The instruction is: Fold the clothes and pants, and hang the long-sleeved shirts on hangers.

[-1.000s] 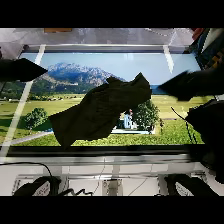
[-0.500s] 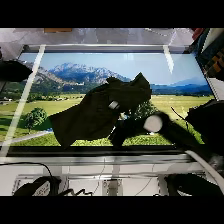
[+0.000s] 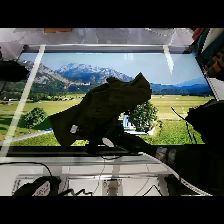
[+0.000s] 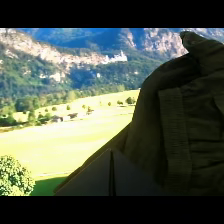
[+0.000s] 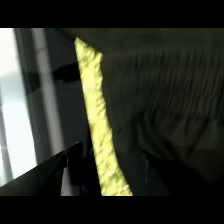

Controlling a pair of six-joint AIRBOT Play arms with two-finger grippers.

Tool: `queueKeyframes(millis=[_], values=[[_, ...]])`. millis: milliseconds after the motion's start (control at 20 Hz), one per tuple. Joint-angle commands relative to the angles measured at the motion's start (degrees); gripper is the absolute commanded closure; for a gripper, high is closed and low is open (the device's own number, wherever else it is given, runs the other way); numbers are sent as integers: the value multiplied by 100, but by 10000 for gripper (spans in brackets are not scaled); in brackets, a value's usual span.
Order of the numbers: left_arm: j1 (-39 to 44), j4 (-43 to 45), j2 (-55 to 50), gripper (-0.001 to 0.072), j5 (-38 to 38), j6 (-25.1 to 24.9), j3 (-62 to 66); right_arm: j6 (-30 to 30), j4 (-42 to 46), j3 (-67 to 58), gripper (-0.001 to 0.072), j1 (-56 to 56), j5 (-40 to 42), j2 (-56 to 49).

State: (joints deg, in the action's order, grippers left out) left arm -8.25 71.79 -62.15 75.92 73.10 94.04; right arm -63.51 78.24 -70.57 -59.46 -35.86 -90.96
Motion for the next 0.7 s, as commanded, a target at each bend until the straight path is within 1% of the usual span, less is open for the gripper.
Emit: queueKeyframes(millis=[0,100,300,450,600,650], values=[[-7,22,-9,686,-9,-7,-2,24,538,-673,150,-90,144,-649],[-7,22,-9,686,-9,-7,-2,24,557,-874,150,-92,-68,-861],[-7,22,-11,685,-28,-9,-2,22,555,-986,150,-92,184,-922],[-7,22,-61,686,-48,-7,-2,22,487,-999,151,-94,197,-1019],[-7,22,-157,686,-46,-4,-2,26,229,-1010,151,-101,149,-1172],[-7,22,-186,685,-46,-4,-2,24,304,-1014,187,-98,144,-1202]])
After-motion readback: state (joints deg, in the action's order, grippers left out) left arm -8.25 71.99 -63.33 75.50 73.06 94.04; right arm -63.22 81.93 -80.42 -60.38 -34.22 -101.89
